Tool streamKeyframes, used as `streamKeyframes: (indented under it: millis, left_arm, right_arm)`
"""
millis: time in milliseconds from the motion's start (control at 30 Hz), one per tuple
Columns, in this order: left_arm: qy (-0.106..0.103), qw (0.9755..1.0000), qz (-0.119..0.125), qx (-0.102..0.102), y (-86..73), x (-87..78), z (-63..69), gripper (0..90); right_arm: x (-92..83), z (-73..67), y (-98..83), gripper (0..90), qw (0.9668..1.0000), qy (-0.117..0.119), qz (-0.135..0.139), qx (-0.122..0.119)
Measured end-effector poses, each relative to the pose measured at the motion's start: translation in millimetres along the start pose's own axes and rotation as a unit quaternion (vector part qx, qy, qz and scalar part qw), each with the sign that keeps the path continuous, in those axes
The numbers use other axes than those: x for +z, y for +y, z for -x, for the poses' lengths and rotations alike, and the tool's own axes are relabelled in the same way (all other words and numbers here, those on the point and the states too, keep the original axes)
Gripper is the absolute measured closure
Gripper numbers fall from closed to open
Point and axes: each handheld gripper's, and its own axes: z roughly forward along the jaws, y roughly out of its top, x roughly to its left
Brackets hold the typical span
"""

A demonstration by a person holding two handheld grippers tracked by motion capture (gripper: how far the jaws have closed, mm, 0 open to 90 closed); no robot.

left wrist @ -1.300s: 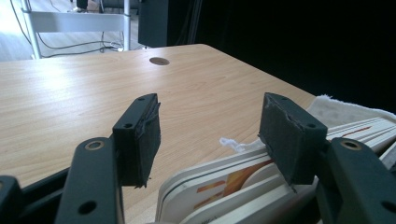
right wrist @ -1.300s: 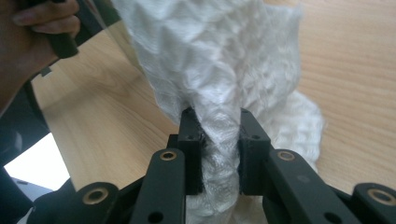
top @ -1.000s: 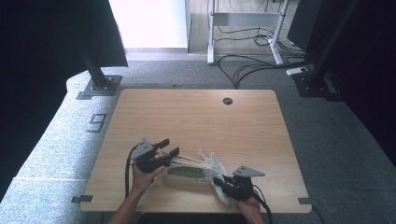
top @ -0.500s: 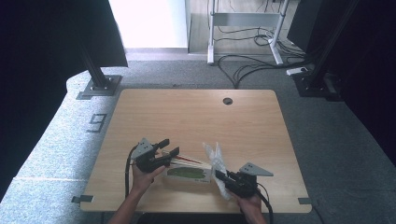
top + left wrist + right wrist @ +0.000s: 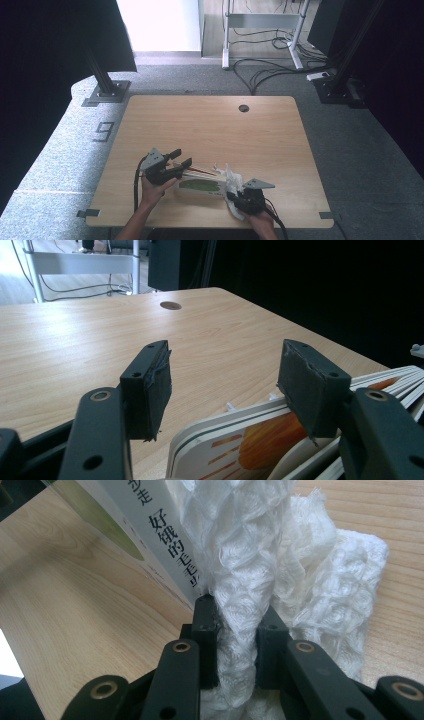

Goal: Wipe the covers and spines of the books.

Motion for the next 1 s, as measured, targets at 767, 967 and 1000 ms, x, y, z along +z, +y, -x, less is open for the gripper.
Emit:
streamKeyframes:
  millis: [767, 967, 1000]
  left_arm:
    - [0.0, 1.0, 0.001, 0.0, 0.0, 0.4, 0.1, 38.0]
    - [0.0, 1.0, 0.0, 0.001, 0.1, 0.3, 0.2, 38.0]
    - [0.0, 1.0, 0.0, 0.0, 0.1, 0.4, 0.1, 38.0]
  right_arm:
    - [-15.3, -11.8, 5.1, 75.2, 0.9984, 0.0, 0.056, -0.012]
    - [-1.0, -6.5, -4.2, 75.0, 0.9999, -0.01, 0.006, -0.01]
    - [-1.0, -6.3, -3.2, 75.0, 0.9998, -0.012, 0.004, -0.013]
